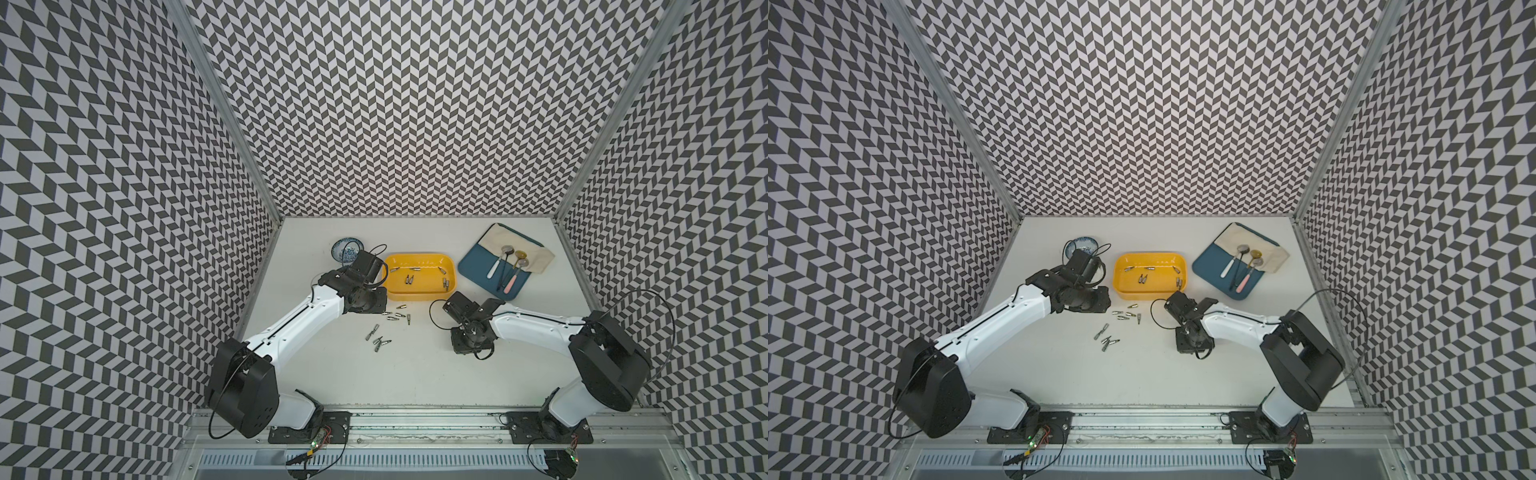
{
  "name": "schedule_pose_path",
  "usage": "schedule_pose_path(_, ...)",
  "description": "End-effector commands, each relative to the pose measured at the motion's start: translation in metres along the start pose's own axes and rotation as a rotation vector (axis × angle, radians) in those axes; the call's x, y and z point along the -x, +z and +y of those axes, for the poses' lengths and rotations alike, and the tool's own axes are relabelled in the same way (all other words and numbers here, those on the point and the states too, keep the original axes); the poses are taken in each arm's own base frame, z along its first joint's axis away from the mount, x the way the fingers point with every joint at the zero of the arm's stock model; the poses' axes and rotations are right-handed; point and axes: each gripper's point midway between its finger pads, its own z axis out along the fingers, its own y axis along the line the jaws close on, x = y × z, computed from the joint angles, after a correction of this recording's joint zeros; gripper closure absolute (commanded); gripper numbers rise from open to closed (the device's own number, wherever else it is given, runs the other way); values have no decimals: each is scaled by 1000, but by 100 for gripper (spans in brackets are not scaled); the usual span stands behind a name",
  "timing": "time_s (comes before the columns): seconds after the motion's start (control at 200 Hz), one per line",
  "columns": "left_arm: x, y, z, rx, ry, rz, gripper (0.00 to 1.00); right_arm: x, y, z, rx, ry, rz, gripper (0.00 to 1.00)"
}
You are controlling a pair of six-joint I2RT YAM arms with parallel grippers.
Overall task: Put the bit on the desktop into the storage box
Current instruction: Pick up the screwdriver bit from the center of the board.
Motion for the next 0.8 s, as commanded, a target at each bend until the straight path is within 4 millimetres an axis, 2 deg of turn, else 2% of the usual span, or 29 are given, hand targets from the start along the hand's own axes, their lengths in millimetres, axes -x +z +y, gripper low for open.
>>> schedule_pose_path(0.0,-10,-3,-4,-18,-27,4,63,19,-17,10,7,-16,-64,100)
schedule_pose_path(0.085,-19,-2,-3,-17,-46,15,62,39,-42,20,33,-18,-125,100)
schedule_pose_path(0.23,-37,7,8,2,-85,40,61,88,-90,38,79,-35,-240,100)
schedule_pose_path(0.361,-46,17,12,1,-113,41,60,131,-111,49,116,-50,-298,100)
schedule_pose_path(0.541,-50,35,14,9,-130,62,58,183,-100,58,125,-79,-317,100)
schedule_pose_path(0.661,-45,41,14,14,-134,51,58,207,-84,63,120,-97,-317,100)
schedule_pose_path(0.796,-44,47,14,16,-137,49,58,223,-58,60,113,-100,-281,100)
